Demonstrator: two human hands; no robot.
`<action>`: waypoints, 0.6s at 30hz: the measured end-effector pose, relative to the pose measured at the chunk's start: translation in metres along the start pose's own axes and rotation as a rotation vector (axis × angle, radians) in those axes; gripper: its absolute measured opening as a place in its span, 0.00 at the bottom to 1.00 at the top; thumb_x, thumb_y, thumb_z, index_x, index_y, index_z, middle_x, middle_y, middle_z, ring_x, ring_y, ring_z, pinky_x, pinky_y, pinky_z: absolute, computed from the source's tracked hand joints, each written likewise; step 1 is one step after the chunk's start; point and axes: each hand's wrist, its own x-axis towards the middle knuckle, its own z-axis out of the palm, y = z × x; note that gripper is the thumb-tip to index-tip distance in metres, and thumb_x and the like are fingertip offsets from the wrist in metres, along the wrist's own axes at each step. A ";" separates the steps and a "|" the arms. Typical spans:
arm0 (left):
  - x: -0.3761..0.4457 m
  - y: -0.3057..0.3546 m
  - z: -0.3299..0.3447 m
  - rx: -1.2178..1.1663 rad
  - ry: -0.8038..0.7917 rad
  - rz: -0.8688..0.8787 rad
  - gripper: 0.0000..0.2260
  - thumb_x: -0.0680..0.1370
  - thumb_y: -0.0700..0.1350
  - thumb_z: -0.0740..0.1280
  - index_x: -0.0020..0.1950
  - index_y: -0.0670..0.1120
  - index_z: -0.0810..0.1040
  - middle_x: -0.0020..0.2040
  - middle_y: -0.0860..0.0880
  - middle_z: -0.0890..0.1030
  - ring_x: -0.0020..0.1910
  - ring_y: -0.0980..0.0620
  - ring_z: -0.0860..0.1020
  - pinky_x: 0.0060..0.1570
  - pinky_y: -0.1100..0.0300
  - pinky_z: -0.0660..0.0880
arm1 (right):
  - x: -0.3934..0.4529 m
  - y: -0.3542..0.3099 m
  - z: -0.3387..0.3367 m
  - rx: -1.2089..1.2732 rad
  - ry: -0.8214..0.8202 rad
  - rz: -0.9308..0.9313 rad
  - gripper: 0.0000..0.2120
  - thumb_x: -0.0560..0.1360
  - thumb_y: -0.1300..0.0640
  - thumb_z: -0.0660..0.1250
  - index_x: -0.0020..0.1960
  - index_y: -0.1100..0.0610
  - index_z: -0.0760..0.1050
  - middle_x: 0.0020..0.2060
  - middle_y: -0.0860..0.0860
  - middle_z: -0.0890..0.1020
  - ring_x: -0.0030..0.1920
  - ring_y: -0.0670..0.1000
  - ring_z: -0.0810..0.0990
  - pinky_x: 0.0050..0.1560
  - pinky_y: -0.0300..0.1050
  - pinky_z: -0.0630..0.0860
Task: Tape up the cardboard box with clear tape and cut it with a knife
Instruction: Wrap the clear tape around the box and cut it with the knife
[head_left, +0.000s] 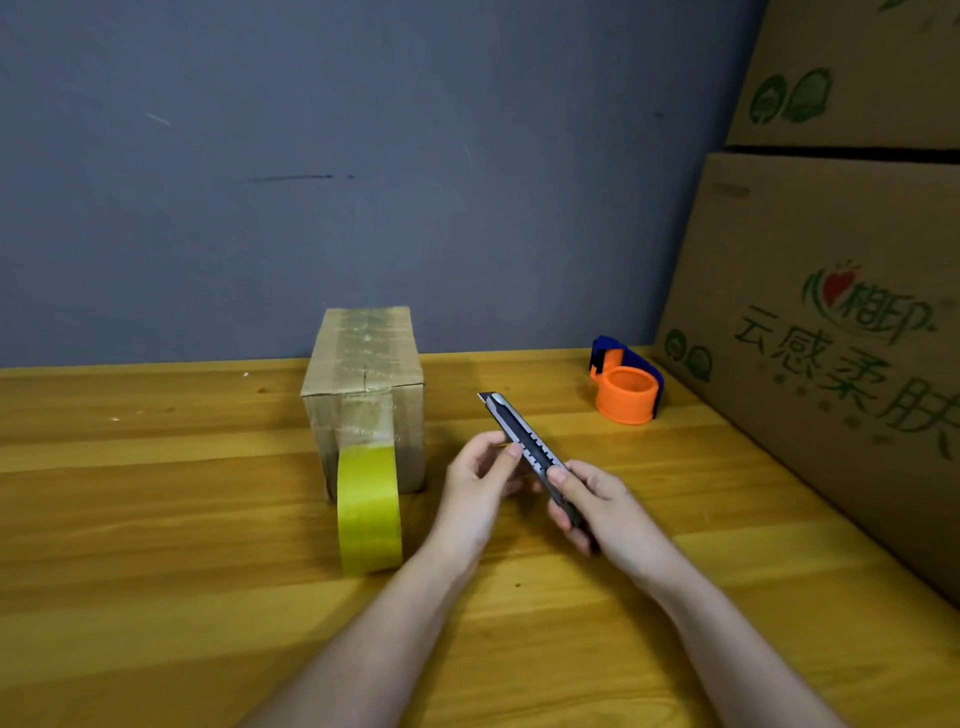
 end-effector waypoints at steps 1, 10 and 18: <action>0.000 0.000 0.001 0.020 -0.005 0.012 0.04 0.78 0.38 0.63 0.49 0.44 0.76 0.51 0.40 0.81 0.50 0.44 0.79 0.51 0.52 0.77 | 0.000 0.000 0.000 -0.009 0.028 0.000 0.12 0.81 0.56 0.56 0.43 0.58 0.73 0.23 0.49 0.70 0.19 0.46 0.63 0.20 0.35 0.59; -0.003 0.004 0.001 0.036 0.009 -0.014 0.09 0.79 0.44 0.62 0.42 0.50 0.80 0.43 0.46 0.82 0.42 0.49 0.78 0.43 0.57 0.74 | -0.004 -0.004 0.007 0.037 0.043 0.027 0.10 0.78 0.57 0.61 0.40 0.59 0.74 0.26 0.53 0.78 0.24 0.49 0.76 0.27 0.39 0.74; -0.011 0.010 0.003 0.009 -0.017 -0.062 0.10 0.79 0.44 0.62 0.56 0.42 0.78 0.37 0.46 0.80 0.20 0.55 0.72 0.15 0.65 0.67 | -0.007 -0.006 0.022 0.166 -0.082 0.014 0.06 0.81 0.61 0.55 0.54 0.59 0.69 0.36 0.54 0.80 0.31 0.51 0.80 0.35 0.41 0.78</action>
